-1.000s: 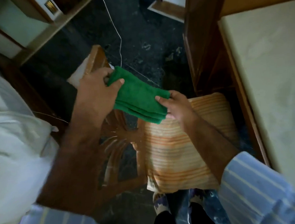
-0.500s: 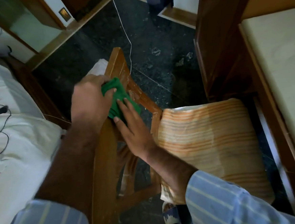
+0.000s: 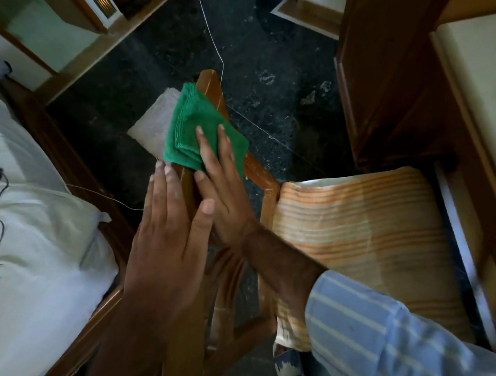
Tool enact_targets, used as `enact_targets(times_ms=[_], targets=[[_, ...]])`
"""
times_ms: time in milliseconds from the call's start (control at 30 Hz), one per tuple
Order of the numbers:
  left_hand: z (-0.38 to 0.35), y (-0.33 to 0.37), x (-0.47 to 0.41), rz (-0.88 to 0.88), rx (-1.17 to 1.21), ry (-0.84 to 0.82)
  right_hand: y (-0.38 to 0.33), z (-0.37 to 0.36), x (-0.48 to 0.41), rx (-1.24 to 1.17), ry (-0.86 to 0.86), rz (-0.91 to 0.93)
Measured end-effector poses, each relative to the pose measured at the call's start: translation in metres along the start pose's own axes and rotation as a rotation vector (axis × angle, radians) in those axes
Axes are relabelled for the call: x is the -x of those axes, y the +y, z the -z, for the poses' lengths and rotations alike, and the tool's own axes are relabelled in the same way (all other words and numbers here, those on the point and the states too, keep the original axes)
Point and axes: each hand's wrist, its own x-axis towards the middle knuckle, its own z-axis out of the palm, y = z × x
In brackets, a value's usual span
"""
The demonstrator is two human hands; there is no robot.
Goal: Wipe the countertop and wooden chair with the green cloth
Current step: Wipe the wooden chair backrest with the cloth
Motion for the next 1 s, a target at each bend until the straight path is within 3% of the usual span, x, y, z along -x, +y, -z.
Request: enact_targets(times_ms=[267, 433, 533, 667, 867, 1000], targets=[[0.001, -0.002, -0.040, -0.071, -0.078, -0.044, 0.035, -0.006, -0.045, -0.048, 0.118, -0.110], [0.000, 0.000, -0.043, -0.137, -0.249, -0.025, 0.085, -0.018, -0.018, -0.048, 0.066, -0.404], [0.000, 0.003, -0.045, -0.182, -0.376, -0.039, 0.086, -0.019, -0.010, -0.055, 0.044, -0.473], [0.001, 0.004, -0.044, -0.199, -0.339, -0.022, 0.062, -0.026, -0.018, 0.026, 0.133, -0.250], [0.002, 0.001, -0.044, -0.208, -0.219, -0.045, 0.034, -0.015, -0.038, -0.101, 0.143, -0.057], [0.001, 0.001, -0.043, -0.198, -0.205, -0.037, 0.077, -0.019, -0.021, -0.050, 0.094, -0.191]])
